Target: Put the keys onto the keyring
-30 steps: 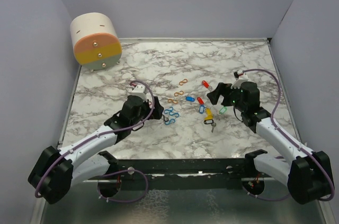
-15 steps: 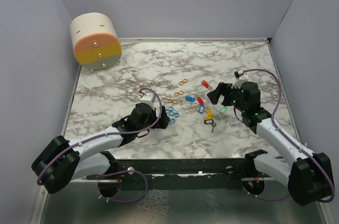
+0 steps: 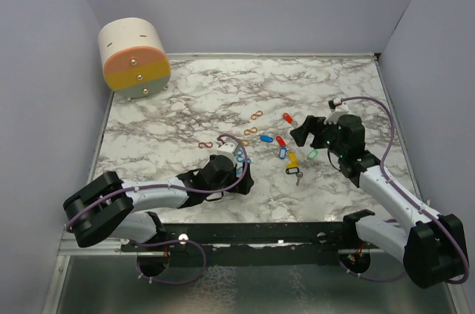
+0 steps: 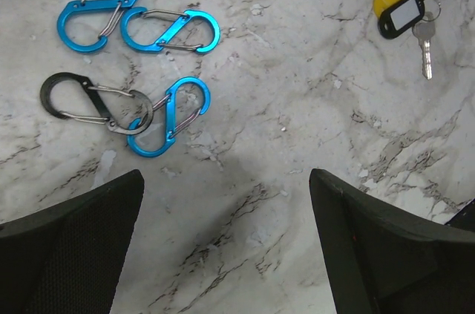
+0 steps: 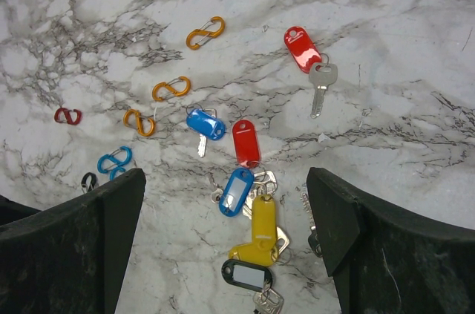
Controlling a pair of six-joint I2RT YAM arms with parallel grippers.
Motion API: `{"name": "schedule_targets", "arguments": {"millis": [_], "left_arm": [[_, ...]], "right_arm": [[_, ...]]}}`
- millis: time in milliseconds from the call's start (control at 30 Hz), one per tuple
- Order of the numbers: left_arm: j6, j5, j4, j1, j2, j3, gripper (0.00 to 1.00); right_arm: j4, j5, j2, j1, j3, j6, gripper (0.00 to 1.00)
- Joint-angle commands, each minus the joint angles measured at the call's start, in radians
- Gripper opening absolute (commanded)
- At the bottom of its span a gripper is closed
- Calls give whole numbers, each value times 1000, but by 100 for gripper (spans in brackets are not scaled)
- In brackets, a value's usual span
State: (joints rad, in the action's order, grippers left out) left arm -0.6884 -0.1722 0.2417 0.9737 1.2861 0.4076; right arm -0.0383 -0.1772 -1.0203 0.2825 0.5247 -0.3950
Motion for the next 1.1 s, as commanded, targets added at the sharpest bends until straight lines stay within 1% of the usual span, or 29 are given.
{"name": "schedule_targets", "arguments": {"millis": [0, 100, 233, 533, 700, 1067], "left_arm": [[-34, -18, 53, 24, 75, 40, 97], [-38, 4, 95, 26, 117, 54, 97], [-39, 8, 114, 26, 182, 86, 97], [-14, -65, 125, 18, 277, 151, 99], [-4, -66, 125, -24, 317, 182, 99], [33, -23, 170, -142, 341, 184, 99]], "right_arm": [[-14, -8, 21, 6, 12, 11, 91], [-12, -5, 25, 6, 11, 10, 92], [-12, -4, 23, 6, 11, 10, 92], [-12, -5, 29, 6, 6, 10, 92], [-10, -5, 33, 6, 4, 11, 92], [-16, -5, 29, 6, 1, 10, 92]]}}
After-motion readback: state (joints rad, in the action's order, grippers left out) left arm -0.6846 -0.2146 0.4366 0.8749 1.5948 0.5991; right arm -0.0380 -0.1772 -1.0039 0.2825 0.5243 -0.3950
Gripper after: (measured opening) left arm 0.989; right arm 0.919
